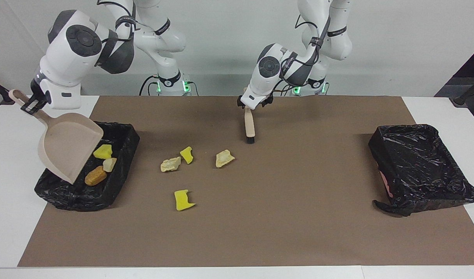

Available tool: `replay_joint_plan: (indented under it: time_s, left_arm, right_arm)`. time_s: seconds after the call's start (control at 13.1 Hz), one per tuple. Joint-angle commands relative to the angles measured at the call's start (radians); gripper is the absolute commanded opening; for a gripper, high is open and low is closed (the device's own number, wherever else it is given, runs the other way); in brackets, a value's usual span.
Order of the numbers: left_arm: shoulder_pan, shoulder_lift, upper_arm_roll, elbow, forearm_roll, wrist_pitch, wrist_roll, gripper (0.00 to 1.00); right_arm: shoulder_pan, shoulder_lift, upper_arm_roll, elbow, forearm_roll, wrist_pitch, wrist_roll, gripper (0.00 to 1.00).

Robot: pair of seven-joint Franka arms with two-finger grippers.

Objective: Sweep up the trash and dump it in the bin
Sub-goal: 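Tilt the dustpan over the bag with the right gripper to dump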

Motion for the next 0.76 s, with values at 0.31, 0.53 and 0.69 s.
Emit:
replay_joint_plan:
  time_s: [0.31, 0.53, 0.69]
  left_arm:
    - [0.011, 0.000, -0.006, 0.007, -0.013, -0.010, 0.000, 1.00]
    - [0.011, 0.000, -0.006, 0.007, -0.013, -0.010, 0.000, 1.00]
    - [0.013, 0.001, -0.006, 0.008, -0.008, -0.015, 0.001, 1.00]
  right_arm:
    - [0.024, 0.011, 0.003, 0.023, -0.163, -0.049, -0.034, 0.00]
    - [0.057, 0.005, 0.023, 0.025, -0.146, -0.057, -0.049, 0.00]
    - [0.056, 0.008, 0.026, 0.077, -0.030, -0.057, -0.043, 0.00]
